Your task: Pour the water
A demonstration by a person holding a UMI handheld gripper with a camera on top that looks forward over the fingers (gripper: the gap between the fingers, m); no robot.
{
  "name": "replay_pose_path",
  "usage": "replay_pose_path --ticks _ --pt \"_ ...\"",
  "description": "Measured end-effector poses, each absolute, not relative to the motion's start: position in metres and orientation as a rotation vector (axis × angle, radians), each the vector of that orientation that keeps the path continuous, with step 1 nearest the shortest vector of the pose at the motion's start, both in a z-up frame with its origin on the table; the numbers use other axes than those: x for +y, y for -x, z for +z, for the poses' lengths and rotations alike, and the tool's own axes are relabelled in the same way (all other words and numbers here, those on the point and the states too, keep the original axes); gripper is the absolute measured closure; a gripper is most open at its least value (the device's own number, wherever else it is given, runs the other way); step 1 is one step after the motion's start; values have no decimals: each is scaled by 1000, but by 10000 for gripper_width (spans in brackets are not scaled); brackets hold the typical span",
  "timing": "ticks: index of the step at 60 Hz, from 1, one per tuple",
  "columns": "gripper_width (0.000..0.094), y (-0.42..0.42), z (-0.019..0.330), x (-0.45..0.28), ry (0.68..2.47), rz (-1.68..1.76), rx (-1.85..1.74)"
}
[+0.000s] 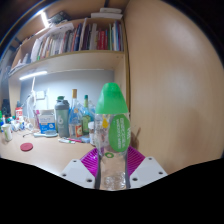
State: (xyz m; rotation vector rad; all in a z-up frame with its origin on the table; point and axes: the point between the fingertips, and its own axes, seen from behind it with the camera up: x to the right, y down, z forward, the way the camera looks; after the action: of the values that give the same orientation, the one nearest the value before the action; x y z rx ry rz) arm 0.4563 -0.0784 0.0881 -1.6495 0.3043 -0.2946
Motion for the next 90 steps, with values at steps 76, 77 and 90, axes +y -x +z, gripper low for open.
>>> replay_pose_path --ticks 76,77,90 --pt "597 81 231 172 380 -1833 -1692" --pt "599 81 231 172 382 -1833 -1692" --pt "597 63 270 165 704 -1550 -1380"
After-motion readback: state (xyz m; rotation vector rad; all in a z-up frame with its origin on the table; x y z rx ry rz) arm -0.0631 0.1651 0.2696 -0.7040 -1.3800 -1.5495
